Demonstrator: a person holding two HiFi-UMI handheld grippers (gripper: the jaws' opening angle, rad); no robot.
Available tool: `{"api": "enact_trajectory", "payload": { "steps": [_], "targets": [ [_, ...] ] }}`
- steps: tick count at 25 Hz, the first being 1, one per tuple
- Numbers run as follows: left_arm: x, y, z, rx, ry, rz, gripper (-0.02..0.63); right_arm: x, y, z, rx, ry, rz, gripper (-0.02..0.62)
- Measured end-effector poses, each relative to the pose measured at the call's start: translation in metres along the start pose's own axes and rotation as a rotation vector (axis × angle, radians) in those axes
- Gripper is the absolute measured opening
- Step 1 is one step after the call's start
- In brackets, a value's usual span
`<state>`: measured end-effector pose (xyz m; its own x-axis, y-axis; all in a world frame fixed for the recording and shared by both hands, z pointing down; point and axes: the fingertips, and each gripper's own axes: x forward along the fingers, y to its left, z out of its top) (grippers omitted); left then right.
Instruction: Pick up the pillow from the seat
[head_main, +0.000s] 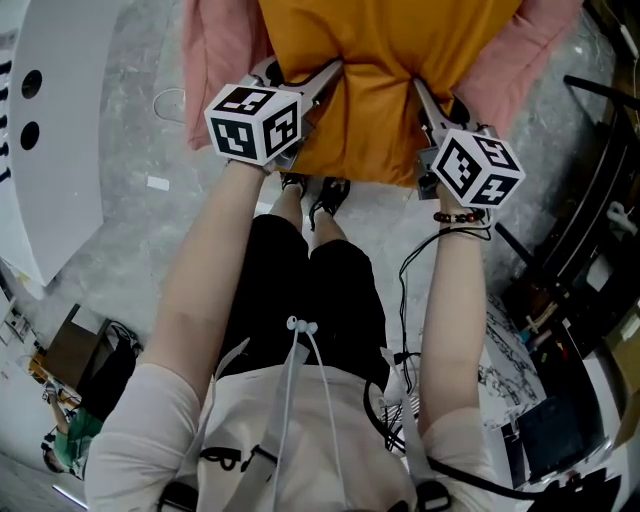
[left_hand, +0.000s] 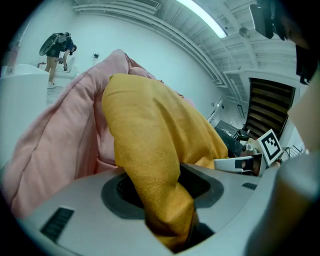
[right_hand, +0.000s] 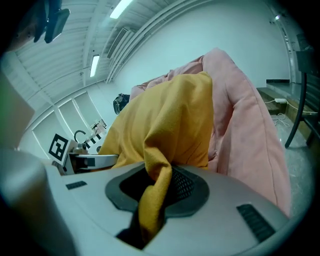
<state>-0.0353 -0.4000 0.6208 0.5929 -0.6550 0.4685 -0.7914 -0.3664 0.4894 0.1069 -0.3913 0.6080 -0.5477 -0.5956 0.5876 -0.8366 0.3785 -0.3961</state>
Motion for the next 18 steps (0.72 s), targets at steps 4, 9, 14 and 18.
{"api": "enact_trajectory", "payload": {
  "steps": [4,9,14,18],
  "targets": [
    [-0.011,-0.010,0.020,0.031,-0.020,-0.002,0.219,-0.013,0.010,0.016,-0.015,-0.034,-0.015,0.100],
    [-0.023,-0.028,0.050,0.048,-0.043,-0.023,0.219,-0.034,0.021,0.045,-0.039,-0.071,-0.040,0.100],
    [-0.043,-0.047,0.089,0.085,-0.082,-0.028,0.219,-0.055,0.039,0.080,-0.059,-0.121,-0.042,0.100],
    [-0.053,-0.062,0.123,0.114,-0.119,-0.039,0.218,-0.071,0.049,0.112,-0.083,-0.164,-0.048,0.100]
  ]
}}
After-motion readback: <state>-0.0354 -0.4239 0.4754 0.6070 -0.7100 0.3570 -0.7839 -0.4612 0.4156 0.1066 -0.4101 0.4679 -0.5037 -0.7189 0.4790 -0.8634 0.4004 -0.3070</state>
